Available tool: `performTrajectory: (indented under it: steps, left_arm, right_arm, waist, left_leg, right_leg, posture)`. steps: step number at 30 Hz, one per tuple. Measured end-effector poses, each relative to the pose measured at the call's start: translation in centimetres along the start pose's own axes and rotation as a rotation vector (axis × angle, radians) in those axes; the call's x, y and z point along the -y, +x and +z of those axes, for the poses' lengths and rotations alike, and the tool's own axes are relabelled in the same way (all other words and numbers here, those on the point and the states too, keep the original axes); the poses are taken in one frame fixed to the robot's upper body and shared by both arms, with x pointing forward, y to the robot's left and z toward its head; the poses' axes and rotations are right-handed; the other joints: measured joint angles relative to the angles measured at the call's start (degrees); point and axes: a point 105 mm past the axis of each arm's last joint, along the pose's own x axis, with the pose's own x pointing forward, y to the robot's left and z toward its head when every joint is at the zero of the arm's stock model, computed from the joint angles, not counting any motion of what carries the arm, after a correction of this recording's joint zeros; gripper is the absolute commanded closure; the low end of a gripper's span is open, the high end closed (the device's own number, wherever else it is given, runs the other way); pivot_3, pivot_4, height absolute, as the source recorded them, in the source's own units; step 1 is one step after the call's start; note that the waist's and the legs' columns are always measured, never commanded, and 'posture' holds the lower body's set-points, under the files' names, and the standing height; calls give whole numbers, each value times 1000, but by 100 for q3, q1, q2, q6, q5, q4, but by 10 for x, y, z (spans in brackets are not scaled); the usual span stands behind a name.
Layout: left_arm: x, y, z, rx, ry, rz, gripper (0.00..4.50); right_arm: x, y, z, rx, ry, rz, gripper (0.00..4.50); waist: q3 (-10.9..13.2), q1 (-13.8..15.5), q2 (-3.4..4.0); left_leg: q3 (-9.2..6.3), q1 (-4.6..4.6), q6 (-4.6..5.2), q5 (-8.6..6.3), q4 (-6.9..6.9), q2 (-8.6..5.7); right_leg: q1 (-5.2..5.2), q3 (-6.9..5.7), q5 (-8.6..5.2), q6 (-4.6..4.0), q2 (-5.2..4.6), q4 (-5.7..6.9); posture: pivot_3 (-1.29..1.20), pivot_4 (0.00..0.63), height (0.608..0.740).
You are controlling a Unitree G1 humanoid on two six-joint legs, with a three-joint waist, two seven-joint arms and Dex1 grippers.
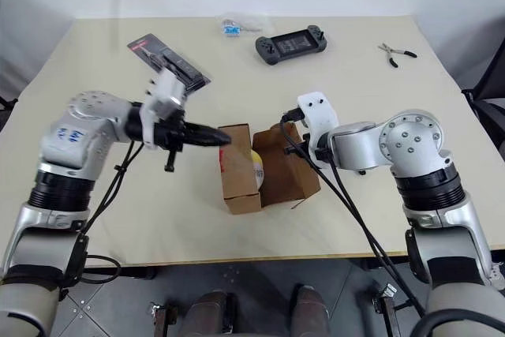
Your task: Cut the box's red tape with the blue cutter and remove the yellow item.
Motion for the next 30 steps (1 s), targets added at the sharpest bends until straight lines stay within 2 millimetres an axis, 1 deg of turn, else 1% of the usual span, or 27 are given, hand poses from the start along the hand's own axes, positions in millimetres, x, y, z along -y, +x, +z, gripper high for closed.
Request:
performTrajectory:
  steps: [1,4,6,8,11,12,14,18,22,25,26,28,29,30]
  left_arm:
    - [-4,3,-4,-17,13,5,4500]
    - [-12,9,4,-38,93,-2,4500]
    - [-12,10,6,-53,135,-34,4500]
    - [-10,11,1,-73,138,-56,4500]
    - [-7,14,1,-109,193,-104,4500]
    - [-6,13,0,-132,213,-121,4500]
    - [-2,5,-5,-201,255,-156,4500]
    - [-1,-7,-14,-287,308,-150,4500]
    - [3,-21,-23,-340,295,-135,4500]
    - [5,-29,-36,-386,252,-118,4500]
    - [6,-30,-45,-410,223,-104,4500]
    - [13,-24,-67,-424,143,-108,4500]
    - [17,-17,-76,-415,110,-116,4500]
    - [18,-10,-79,-401,93,-109,4500]
  right_arm:
    - [1,0,0,-2,-3,-3,4490]
    - [-1,2,2,4,-2,5,4490]
    - [-3,2,2,3,-5,15,4490]
    - [-3,2,1,-1,-8,14,4490]
    - [-2,2,2,-1,-6,19,4490]
    - [-3,3,2,-2,-8,21,4490]
    - [-3,4,1,-9,-11,22,4490]
    - [-2,3,4,-4,-10,25,4490]
    - [-1,1,6,1,-4,31,4490]
    - [-5,1,7,3,-13,50,4490]
    - [-5,1,7,8,-16,41,4490]
    - [0,1,8,11,-14,11,4490]
    - [1,1,8,10,-13,3,4490]
    - [2,2,8,10,-13,-2,4490]
  waist:
    - [0,1,0]
    - [0,9,0]
    - [0,3,0]
    - [0,-3,0]
    - [0,-4,0]
    - [0,-7,0]
    - [-2,-27,3]
    - [-3,-22,5]
    - [-9,-16,15]
    - [-15,47,25]
    - [-15,75,25]
    - [-14,96,23]
    - [-10,99,17]
    - [-9,101,15]
  left_leg:
    - [0,-1,0,0,1,0]
    - [0,-3,0,0,4,-1]
    - [0,-2,0,0,2,-1]
    - [0,-2,0,0,1,-1]
    - [0,-2,0,0,0,-1]
    - [0,-1,0,0,0,-1]
    - [1,3,0,0,-1,0]
    - [1,7,0,0,2,0]
    - [1,18,0,0,8,0]
    - [-1,20,0,0,15,-4]
    - [-1,20,1,0,18,-4]
    - [-1,12,2,-1,20,-6]
    - [-3,3,2,-1,20,-6]
    - [-4,-1,2,-1,20,-5]
  right_leg:
    - [0,0,0,0,0,-1]
    - [1,0,0,0,0,-1]
    - [0,0,0,0,0,1]
    - [-1,-1,0,0,0,2]
    - [-1,0,0,0,0,3]
    - [-1,0,0,0,0,4]
    - [-1,2,0,0,0,8]
    - [1,7,0,0,0,10]
    - [6,13,0,0,-1,26]
    - [11,14,0,0,-4,33]
    - [13,15,0,0,-4,32]
    - [8,17,0,0,-4,30]
    - [1,15,0,0,-3,32]
    - [-2,12,0,0,-3,32]
  posture:
    - [0,150,740]
    - [0,150,740]
    - [0,150,740]
    - [0,150,740]
    - [0,150,740]
    - [0,150,740]
    - [0,150,740]
    - [0,150,740]
    - [0,150,740]
    - [0,150,740]
    - [0,150,740]
    - [0,150,740]
    - [0,150,740]
    - [0,150,740]
